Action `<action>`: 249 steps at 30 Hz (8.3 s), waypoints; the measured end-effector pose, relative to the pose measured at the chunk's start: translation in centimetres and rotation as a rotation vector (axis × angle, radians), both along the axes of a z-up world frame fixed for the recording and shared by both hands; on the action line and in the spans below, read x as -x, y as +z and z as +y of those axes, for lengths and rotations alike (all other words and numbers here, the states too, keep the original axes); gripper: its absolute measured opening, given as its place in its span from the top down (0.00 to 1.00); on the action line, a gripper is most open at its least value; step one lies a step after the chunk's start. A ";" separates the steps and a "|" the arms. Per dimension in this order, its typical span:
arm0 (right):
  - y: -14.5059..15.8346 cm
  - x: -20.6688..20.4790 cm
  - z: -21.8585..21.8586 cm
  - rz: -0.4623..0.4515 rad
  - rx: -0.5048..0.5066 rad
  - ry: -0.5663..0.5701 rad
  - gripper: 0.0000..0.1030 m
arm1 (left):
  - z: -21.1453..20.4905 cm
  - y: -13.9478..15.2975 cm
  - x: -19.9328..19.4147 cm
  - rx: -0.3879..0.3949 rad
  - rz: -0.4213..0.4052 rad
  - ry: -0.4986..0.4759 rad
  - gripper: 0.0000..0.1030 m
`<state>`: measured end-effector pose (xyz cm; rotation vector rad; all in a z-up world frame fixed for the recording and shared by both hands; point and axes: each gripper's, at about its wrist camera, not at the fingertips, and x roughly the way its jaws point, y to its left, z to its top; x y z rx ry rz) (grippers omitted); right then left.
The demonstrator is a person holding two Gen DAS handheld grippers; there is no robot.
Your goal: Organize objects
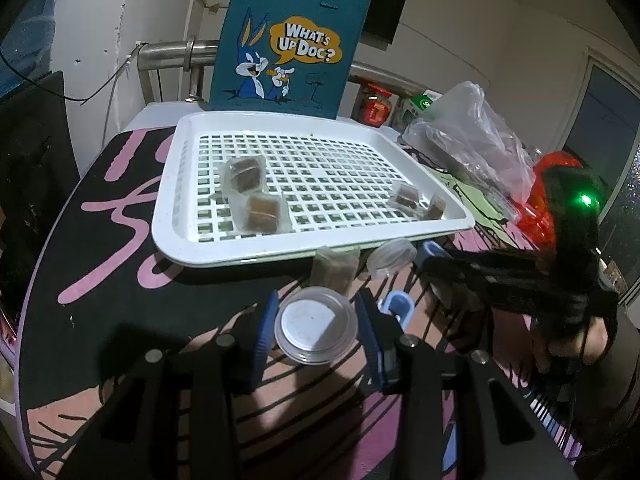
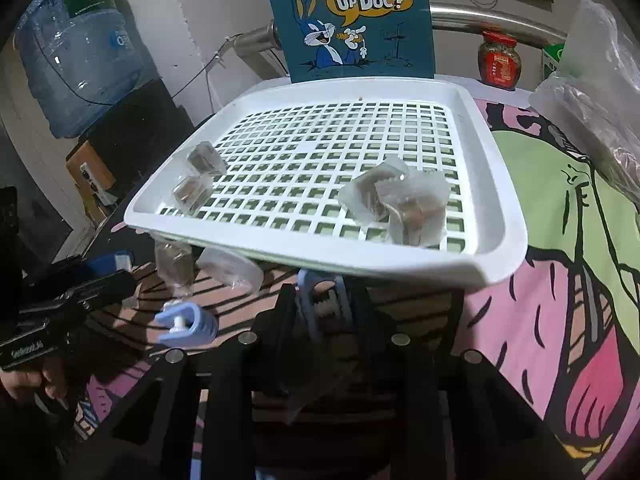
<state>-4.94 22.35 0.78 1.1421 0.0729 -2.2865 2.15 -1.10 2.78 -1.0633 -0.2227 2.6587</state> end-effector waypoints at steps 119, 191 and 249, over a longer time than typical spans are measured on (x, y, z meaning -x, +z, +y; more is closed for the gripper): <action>6.8 7.5 0.3 0.064 0.149 -0.040 0.73 | -3.5 3.2 12.4 0.022 0.035 0.112 0.62; 0.2 -6.1 -0.3 0.022 -0.044 0.052 0.61 | 2.4 -1.5 3.3 0.055 -0.099 -0.049 0.75; 3.5 -7.2 0.0 0.255 0.046 -0.002 0.69 | 2.0 1.2 -1.0 0.083 0.123 -0.008 0.75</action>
